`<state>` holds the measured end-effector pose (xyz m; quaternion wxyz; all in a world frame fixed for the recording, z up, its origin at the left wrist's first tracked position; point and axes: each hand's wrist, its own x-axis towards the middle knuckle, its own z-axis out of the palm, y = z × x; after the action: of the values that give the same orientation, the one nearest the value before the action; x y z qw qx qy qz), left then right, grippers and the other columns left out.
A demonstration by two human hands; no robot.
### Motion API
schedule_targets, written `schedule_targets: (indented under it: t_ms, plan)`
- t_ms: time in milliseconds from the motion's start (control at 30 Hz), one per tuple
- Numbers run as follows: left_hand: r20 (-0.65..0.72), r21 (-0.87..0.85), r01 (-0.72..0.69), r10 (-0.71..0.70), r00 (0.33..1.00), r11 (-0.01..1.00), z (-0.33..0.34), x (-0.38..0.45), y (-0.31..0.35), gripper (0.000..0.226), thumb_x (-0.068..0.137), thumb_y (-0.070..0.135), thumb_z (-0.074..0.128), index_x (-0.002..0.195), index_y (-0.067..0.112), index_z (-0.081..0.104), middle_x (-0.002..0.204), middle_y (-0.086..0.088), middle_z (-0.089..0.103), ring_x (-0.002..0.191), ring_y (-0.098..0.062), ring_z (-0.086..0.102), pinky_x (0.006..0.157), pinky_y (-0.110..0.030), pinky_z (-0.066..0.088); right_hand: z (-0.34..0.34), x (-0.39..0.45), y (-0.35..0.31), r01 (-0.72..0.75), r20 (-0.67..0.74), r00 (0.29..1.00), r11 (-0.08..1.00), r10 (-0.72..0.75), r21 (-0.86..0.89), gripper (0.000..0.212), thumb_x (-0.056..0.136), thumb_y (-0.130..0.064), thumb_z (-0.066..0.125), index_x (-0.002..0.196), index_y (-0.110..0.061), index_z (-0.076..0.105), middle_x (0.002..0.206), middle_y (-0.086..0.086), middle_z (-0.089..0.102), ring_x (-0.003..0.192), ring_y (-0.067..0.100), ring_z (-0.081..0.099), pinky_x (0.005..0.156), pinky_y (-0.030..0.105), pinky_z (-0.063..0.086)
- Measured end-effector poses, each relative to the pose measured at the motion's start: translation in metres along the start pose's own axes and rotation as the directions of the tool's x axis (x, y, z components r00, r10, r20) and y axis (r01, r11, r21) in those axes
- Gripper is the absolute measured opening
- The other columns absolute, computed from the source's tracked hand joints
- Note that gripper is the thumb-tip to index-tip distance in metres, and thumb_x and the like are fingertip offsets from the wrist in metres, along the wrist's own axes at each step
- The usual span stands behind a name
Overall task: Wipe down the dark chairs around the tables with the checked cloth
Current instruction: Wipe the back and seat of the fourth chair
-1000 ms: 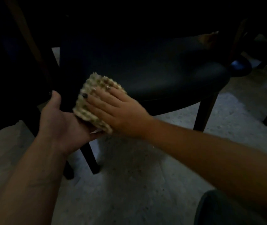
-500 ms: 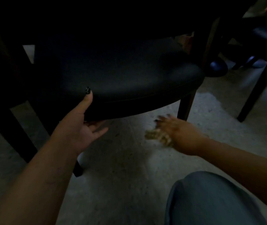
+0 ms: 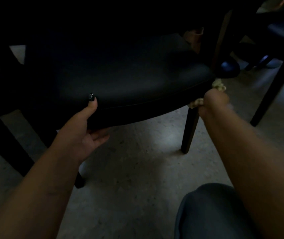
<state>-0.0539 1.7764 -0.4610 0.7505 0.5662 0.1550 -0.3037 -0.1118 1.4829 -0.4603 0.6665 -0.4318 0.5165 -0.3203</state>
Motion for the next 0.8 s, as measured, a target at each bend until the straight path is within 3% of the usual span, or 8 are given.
schedule_targets:
  t_ms: [100,267,367,467,567,633,733,800]
  plan:
    - [-0.003,-0.01,0.004,-0.004,1.0,1.0,0.004,-0.005,0.0,0.034,0.086,0.044,0.065,0.115,0.026,0.057,0.11,-0.001,0.066,0.09,-0.023,0.068,0.096,-0.047,0.043,0.003,-0.012,0.01,-0.019,0.038,0.999,0.998,0.021,-0.059,0.029,0.096,-0.007,0.029,0.097,-0.013,0.057,0.092,0.013,0.061,0.043,0.025,0.062,0.043,0.038,0.054]
    - [-0.012,-0.023,0.008,-0.008,1.0,1.0,0.006,-0.011,0.002,0.043,0.086,0.045,0.065,0.123,0.024,0.055,0.116,-0.001,0.064,0.091,-0.023,0.067,0.083,-0.042,0.046,0.009,-0.073,0.032,-0.099,0.179,0.976,0.984,0.125,-0.146,0.031,0.1,-0.008,0.033,0.124,-0.008,0.053,0.105,0.014,0.062,0.071,0.022,0.061,0.054,0.032,0.052]
    - [-0.027,0.004,-0.008,0.008,1.0,1.0,0.007,-0.017,0.003,0.039,0.085,0.048,0.065,0.117,0.026,0.055,0.113,0.001,0.064,0.091,-0.022,0.067,0.097,-0.046,0.042,-0.006,-0.105,0.033,-0.178,0.337,0.917,0.975,0.214,-0.135,0.023,0.101,-0.007,0.035,0.103,-0.012,0.057,0.114,0.014,0.063,0.077,0.02,0.063,0.061,0.029,0.051]
    - [-0.07,0.169,-0.029,0.041,0.997,0.985,0.004,-0.025,0.002,0.048,0.082,0.06,0.063,0.114,0.025,0.056,0.107,0.0,0.067,0.089,-0.021,0.068,0.098,-0.044,0.043,-0.024,-0.129,0.02,-0.213,0.43,0.862,0.962,0.268,-0.172,0.037,0.095,0.005,0.039,0.124,-0.014,0.051,0.104,0.009,0.062,0.083,0.018,0.062,0.069,0.032,0.05]
    - [-0.084,0.466,0.017,0.026,0.996,0.885,0.008,-0.043,0.013,0.063,0.092,0.06,0.046,0.134,0.014,0.048,0.124,-0.01,0.062,0.09,-0.021,0.064,0.082,-0.032,0.044,-0.03,-0.151,-0.007,-0.099,0.493,0.845,0.967,0.205,-0.233,0.024,0.093,-0.005,0.052,0.115,-0.014,0.054,0.104,0.005,0.065,0.093,0.018,0.063,0.078,0.033,0.05]
    - [-0.066,0.627,-0.025,0.085,0.994,0.779,0.013,-0.06,0.026,0.058,0.096,0.054,0.044,0.132,0.009,0.051,0.127,-0.013,0.06,0.1,-0.026,0.063,0.077,-0.031,0.045,-0.029,-0.173,-0.032,0.049,0.566,0.816,0.961,0.119,-0.274,0.015,0.093,-0.014,0.057,0.107,-0.018,0.059,0.1,0.0,0.067,0.094,0.015,0.064,0.083,0.033,0.05]
    - [0.028,0.752,-0.229,0.316,0.948,0.618,0.02,-0.094,0.055,0.043,0.094,0.047,0.053,0.099,0.006,0.065,0.097,-0.015,0.064,0.09,-0.028,0.063,0.086,-0.044,0.05,-0.031,-0.209,-0.073,0.338,0.685,0.722,0.913,-0.095,-0.23,0.013,0.091,-0.021,0.06,0.088,-0.033,0.058,0.089,-0.013,0.066,0.089,0.005,0.063,0.082,0.029,0.048]
    - [0.123,0.805,-0.382,0.502,0.856,0.454,0.024,-0.128,0.08,0.041,0.093,0.044,0.054,0.109,0.007,0.065,0.094,-0.01,0.065,0.092,-0.023,0.063,0.086,-0.04,0.051,-0.038,-0.228,-0.103,0.542,0.756,0.599,0.829,-0.264,-0.14,0.017,0.091,-0.02,0.058,0.086,-0.037,0.057,0.084,-0.02,0.068,0.083,-0.003,0.064,0.075,0.02,0.047]
